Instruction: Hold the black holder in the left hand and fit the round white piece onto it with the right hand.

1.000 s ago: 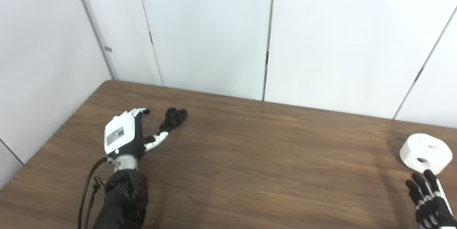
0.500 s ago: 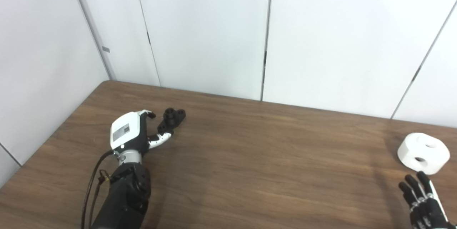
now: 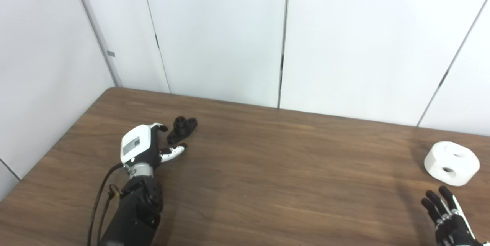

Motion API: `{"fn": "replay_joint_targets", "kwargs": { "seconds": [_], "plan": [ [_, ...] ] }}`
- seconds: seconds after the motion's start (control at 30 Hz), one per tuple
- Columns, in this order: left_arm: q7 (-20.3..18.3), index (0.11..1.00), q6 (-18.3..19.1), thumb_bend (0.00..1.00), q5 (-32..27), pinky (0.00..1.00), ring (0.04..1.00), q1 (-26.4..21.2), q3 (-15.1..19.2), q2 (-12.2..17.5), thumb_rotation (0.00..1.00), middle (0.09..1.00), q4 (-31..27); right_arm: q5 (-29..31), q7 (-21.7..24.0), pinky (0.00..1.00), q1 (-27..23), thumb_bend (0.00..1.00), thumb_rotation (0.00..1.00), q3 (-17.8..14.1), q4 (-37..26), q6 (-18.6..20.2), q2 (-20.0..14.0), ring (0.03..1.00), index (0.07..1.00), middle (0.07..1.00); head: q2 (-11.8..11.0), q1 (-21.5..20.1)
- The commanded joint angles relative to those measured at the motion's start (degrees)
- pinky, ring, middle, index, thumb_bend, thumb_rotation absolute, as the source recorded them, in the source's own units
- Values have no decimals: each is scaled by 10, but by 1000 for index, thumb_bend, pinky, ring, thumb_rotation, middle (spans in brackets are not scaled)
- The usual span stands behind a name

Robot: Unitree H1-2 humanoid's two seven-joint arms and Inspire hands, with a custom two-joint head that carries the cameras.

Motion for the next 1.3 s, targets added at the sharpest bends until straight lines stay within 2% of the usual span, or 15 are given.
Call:
{"fn": "replay_joint_targets", "kwargs": {
  "seconds": [0.0,0.27,0.53,0.77,1.1,1.13,1.27],
  "plan": [
    [18,736,-1,767,2,923,907,-31,0,16,367,851,-2,7,0,1000,23,637,888,4,17,-3,11,931,968,938,3,0],
    [8,730,5,766,22,911,895,-45,-6,14,381,848,18,5,-2,1000,25,633,889,6,11,4,12,937,971,941,2,-3],
    [32,711,1,774,14,881,874,-53,-18,20,367,829,44,5,-1,1000,26,640,880,6,12,-1,14,928,964,933,-1,-7],
    [23,692,5,755,22,893,886,-62,-19,18,396,834,56,3,-3,1000,28,632,878,6,5,5,15,937,961,937,-2,-7],
    [33,590,5,749,16,887,880,-63,-17,14,323,816,54,2,-3,1000,29,635,876,5,5,6,13,944,965,939,-1,-7],
    [35,576,5,746,14,889,881,-62,-18,14,306,813,52,3,-2,1000,29,632,875,5,4,6,13,940,965,938,5,-7],
    [37,570,3,748,10,898,885,-62,-22,17,274,808,53,1,-2,1000,28,610,877,4,4,3,12,941,965,942,7,-7]
  ]
}}
